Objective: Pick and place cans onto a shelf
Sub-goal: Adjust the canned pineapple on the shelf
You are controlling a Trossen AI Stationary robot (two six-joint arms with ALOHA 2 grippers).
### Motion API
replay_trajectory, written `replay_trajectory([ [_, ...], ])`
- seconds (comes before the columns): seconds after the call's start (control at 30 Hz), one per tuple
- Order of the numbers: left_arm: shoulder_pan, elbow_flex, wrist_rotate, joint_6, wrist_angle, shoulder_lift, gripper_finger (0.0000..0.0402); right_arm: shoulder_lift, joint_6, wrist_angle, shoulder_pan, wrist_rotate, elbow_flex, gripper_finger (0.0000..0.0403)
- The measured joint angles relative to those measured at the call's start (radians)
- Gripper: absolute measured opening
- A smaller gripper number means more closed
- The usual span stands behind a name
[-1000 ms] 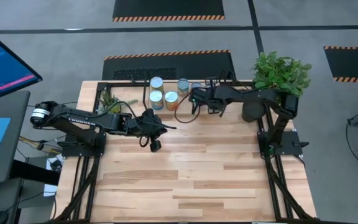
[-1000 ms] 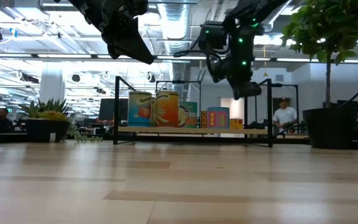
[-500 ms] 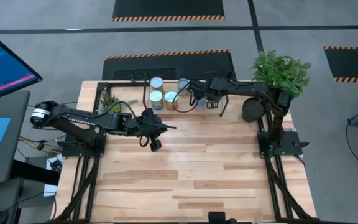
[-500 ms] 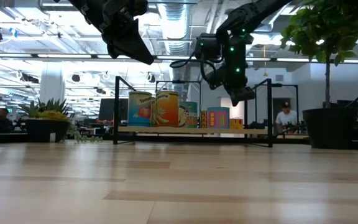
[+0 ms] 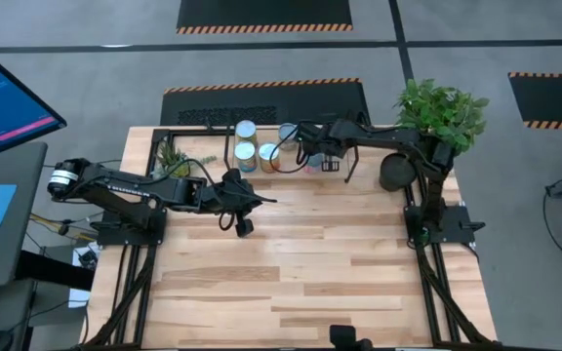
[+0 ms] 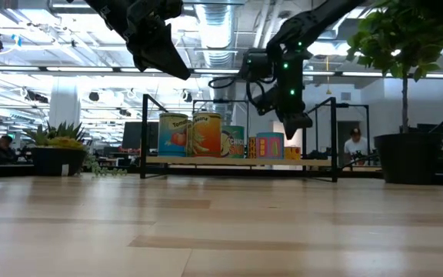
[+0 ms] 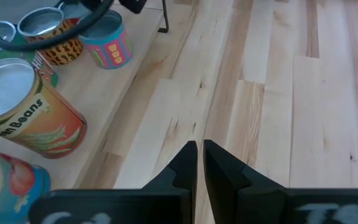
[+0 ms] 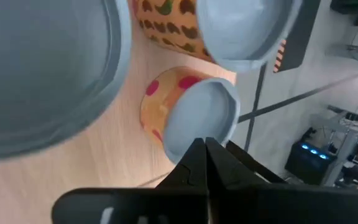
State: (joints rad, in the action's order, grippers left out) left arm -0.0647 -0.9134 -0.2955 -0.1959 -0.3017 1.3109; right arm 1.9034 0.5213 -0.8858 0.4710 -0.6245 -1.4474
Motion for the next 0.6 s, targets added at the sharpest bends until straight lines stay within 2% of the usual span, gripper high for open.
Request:
replay_trajectory([
  [0.27, 0.000, 0.000, 0.000, 0.000, 0.000, 0.000, 0.0015, -0.003, 0.030, -0.005, 0.028, 0.041, -0.001, 0.0003],
  [0.6, 0.000, 0.000, 0.000, -0.001, 0.000, 0.000, 0.0015, -0.003, 0.036, -0.022, 0.043, 0.180, -0.001, 0.0003],
])
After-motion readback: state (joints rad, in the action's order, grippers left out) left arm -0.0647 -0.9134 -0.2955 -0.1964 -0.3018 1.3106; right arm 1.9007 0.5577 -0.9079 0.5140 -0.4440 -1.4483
